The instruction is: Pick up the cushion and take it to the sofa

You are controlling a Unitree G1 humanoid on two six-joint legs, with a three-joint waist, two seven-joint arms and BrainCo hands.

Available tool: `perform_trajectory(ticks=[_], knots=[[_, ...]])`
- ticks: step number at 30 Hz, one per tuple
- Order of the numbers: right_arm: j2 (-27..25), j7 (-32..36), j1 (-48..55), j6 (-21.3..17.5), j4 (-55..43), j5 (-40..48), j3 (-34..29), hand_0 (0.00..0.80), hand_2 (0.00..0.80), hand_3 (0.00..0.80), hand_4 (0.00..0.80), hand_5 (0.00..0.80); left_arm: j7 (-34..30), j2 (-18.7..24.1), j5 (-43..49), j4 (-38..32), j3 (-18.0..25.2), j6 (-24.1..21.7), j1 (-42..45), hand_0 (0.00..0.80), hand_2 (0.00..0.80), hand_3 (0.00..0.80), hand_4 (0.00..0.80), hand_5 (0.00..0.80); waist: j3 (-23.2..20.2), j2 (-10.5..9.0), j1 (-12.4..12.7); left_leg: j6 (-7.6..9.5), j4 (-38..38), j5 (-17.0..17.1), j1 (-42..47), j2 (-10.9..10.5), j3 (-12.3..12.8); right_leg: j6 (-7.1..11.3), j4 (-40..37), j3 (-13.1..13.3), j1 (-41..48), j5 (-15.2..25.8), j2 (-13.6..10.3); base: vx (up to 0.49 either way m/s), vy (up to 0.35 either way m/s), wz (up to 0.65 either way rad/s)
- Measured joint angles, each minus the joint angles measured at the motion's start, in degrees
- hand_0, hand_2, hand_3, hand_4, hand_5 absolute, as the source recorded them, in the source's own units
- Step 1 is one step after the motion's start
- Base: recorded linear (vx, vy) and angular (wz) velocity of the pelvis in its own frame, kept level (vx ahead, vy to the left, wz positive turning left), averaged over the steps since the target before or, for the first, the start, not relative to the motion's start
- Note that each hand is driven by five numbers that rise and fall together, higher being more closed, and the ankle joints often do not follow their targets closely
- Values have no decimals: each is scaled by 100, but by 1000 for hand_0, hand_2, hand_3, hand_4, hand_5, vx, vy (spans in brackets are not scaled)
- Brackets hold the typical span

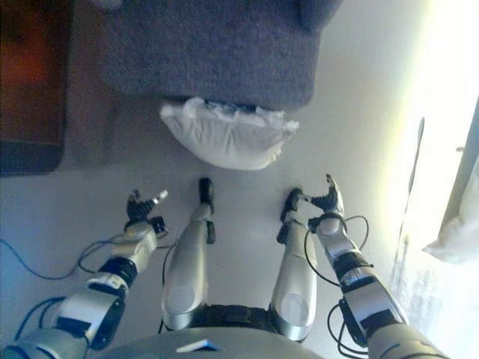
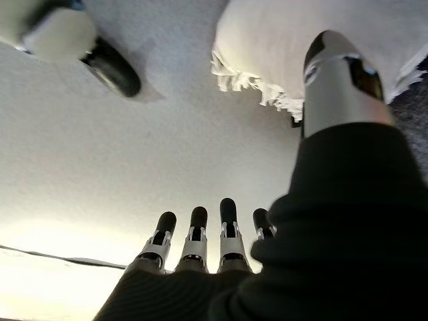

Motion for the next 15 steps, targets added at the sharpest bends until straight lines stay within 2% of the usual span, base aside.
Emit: perform_trajectory(ticks=[2, 4, 10, 15], knots=[[-18, -264, -154, -88, 60, 0, 3, 0, 0, 0, 0, 0, 272, 27, 112, 187, -35, -224, -283, 0, 0, 0, 0, 0, 8, -149, -56, 9, 91, 6, -272, -14, -38, 22, 29, 7, -195, -11, -7, 30, 20, 14], [-89, -361, -394, -96, 97, 4, 7, 0, 0, 0, 0, 0, 326, 113, 105, 383, -105, -246, -707, 0, 0, 0, 0, 0, 9, -247, -56, 5, 160, 2, -515, -36, -74, 20, 59, 12, -396, 6, -8, 11, 130, 9], [-592, -390, -1336, -84, -530, 125, 5, 0, 0, 0, 0, 0, 331, 527, 94, -193, -299, -286, -1332, 0, 0, 0, 0, 0, 9, -254, -51, -13, 404, 6, -1316, -71, -196, 33, 256, 16, -1108, -17, -33, 9, 88, 6], [-817, -392, -1814, -87, -513, 266, 16, 0, 0, 0, 0, 0, 186, 675, 100, -359, -561, -511, -1583, 0, 0, 0, 0, 0, 7, -256, -39, 3, 661, -13, -1948, -125, -344, 42, 512, 30, -1645, -94, -92, -3, 76, 14]])
